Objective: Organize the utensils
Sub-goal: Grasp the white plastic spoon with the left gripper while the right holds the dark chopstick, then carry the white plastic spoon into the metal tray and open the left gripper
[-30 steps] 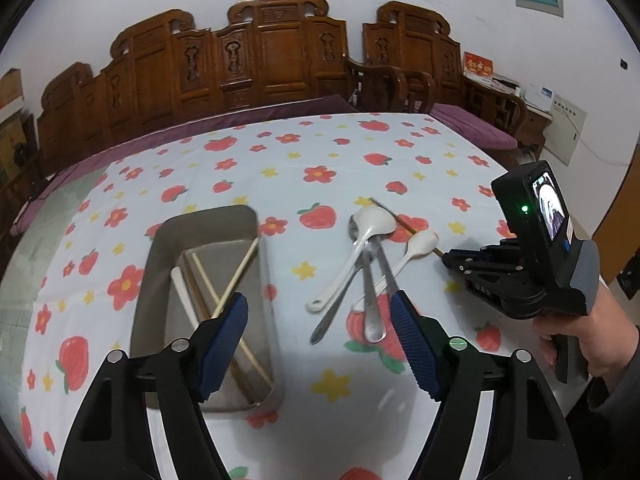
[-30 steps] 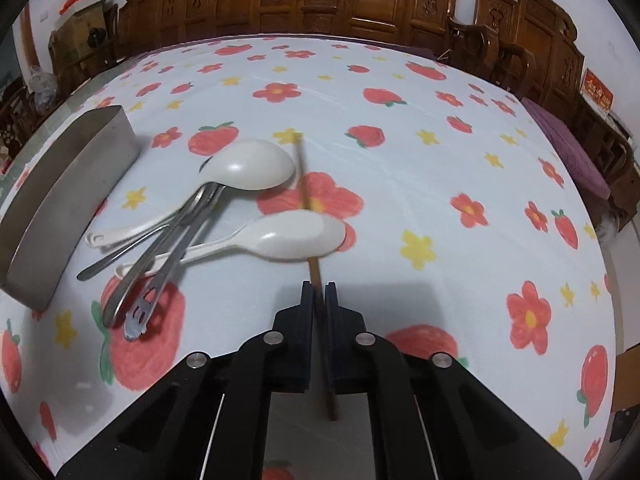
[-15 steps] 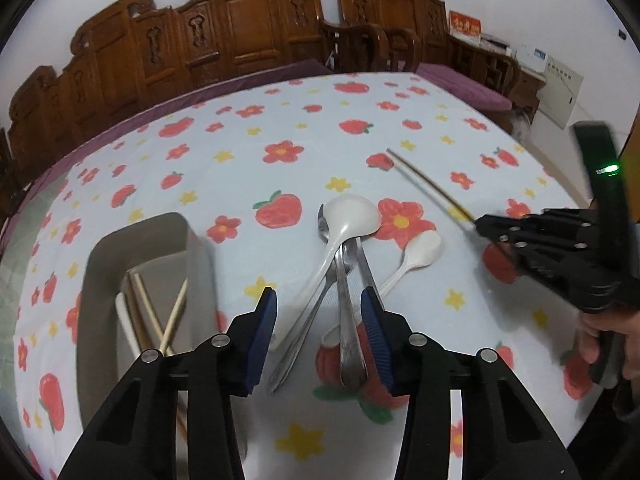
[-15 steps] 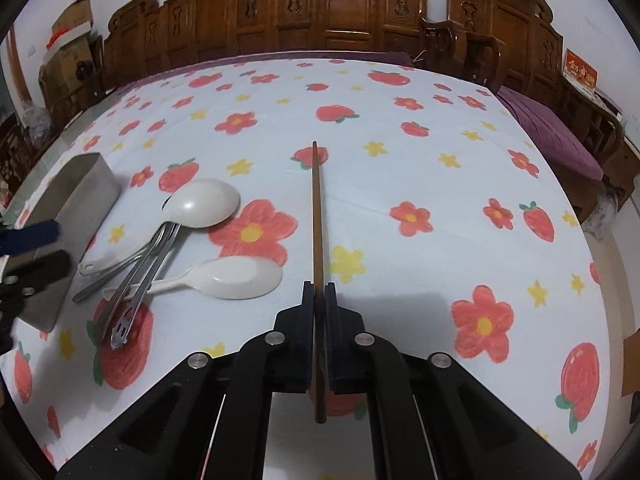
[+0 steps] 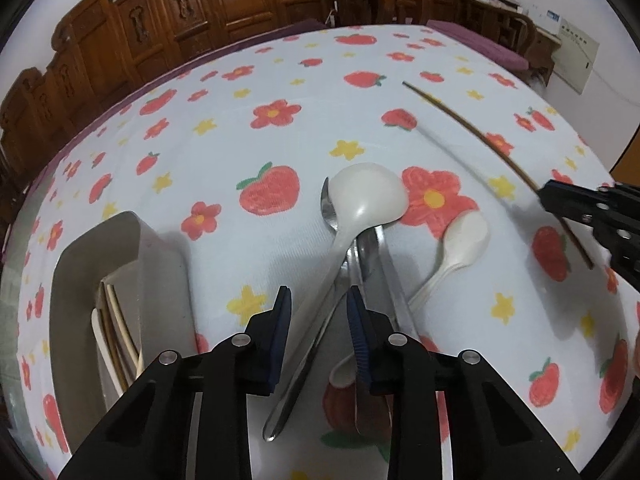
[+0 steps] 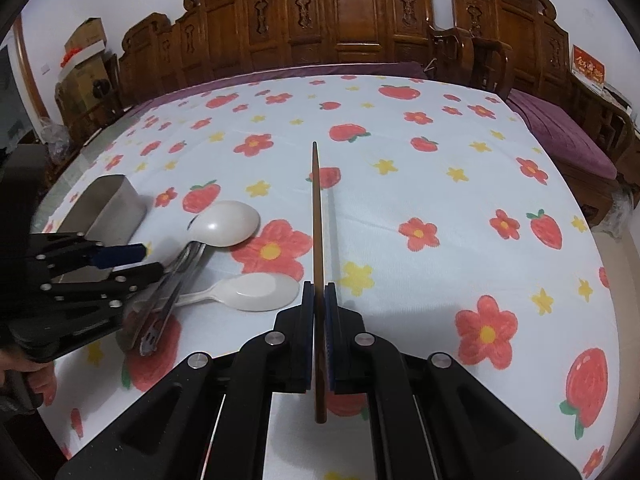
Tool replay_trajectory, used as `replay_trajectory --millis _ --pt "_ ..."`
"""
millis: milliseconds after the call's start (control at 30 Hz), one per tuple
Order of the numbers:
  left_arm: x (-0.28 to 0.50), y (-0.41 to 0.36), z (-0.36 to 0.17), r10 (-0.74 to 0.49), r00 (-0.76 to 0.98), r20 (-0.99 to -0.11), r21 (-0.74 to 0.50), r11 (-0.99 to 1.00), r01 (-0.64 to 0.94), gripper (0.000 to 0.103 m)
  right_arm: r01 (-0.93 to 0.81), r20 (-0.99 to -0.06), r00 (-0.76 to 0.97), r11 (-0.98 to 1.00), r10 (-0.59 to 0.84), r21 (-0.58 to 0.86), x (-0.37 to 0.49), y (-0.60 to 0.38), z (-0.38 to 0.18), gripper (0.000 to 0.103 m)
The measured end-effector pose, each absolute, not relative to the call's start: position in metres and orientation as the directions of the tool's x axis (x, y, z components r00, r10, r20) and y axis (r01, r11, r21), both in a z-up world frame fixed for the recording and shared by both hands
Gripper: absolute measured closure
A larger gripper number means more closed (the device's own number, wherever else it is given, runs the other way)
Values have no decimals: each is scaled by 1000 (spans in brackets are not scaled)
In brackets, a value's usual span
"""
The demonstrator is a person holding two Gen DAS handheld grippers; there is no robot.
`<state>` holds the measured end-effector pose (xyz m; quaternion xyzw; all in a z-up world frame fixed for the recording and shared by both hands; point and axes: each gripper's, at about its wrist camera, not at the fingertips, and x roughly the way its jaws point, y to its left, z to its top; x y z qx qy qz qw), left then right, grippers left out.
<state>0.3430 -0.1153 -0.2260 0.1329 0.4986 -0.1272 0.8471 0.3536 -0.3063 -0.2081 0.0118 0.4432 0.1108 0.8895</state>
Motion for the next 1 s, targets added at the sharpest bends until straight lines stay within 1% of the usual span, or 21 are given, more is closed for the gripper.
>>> replay_trajectory --millis 367,433,567,633,1000 --pt "361 -115 -233 -108 439 -892 44 946 322 79 -210 -780 580 968 236 137 352 -303 -206 97" --pt "362 -115 -233 -127 431 -893 22 946 324 87 -213 -781 577 967 238 137 352 -302 -207 97" --pt "363 -118 -233 -131 430 -893 24 941 337 91 -218 -783 574 966 240 136 352 -300 -208 97" --pt "362 -118 -232 -129 437 -890 32 939 343 96 -220 -783 574 966 241 136 352 -300 -208 97" --pt "349 -113 -213 -132 486 -864 44 941 334 101 -235 -783 571 963 247 132 351 -294 -209 97"
